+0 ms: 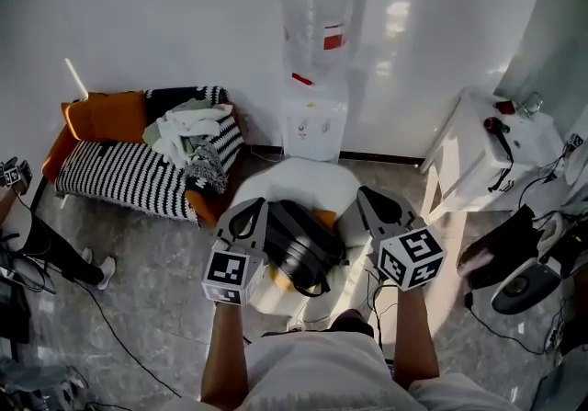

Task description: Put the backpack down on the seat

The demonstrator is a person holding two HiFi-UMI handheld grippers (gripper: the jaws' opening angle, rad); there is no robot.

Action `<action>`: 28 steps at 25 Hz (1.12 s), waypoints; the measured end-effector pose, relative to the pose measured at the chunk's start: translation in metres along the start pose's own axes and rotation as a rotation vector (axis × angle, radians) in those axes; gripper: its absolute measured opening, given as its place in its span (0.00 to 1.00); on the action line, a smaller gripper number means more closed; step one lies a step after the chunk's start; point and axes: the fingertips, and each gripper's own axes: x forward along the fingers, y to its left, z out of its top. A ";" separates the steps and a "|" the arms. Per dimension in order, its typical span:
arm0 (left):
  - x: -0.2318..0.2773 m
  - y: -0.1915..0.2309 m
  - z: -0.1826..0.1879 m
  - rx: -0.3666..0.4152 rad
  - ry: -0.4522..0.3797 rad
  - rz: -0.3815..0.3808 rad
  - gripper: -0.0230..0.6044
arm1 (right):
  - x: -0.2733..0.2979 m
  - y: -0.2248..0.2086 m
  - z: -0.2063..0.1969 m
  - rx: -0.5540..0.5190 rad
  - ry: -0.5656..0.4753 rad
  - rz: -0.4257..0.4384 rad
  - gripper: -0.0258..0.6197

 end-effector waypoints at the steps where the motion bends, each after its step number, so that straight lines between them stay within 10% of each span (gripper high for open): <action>1: -0.001 0.000 0.006 0.003 -0.010 -0.005 0.05 | -0.001 0.000 0.006 0.000 -0.012 -0.004 0.04; 16: -0.017 0.004 0.083 0.118 -0.187 -0.024 0.05 | -0.023 0.017 0.060 -0.103 -0.083 0.003 0.04; 28: -0.009 -0.021 0.079 0.162 -0.136 -0.093 0.05 | -0.019 0.020 0.057 -0.149 -0.063 -0.019 0.04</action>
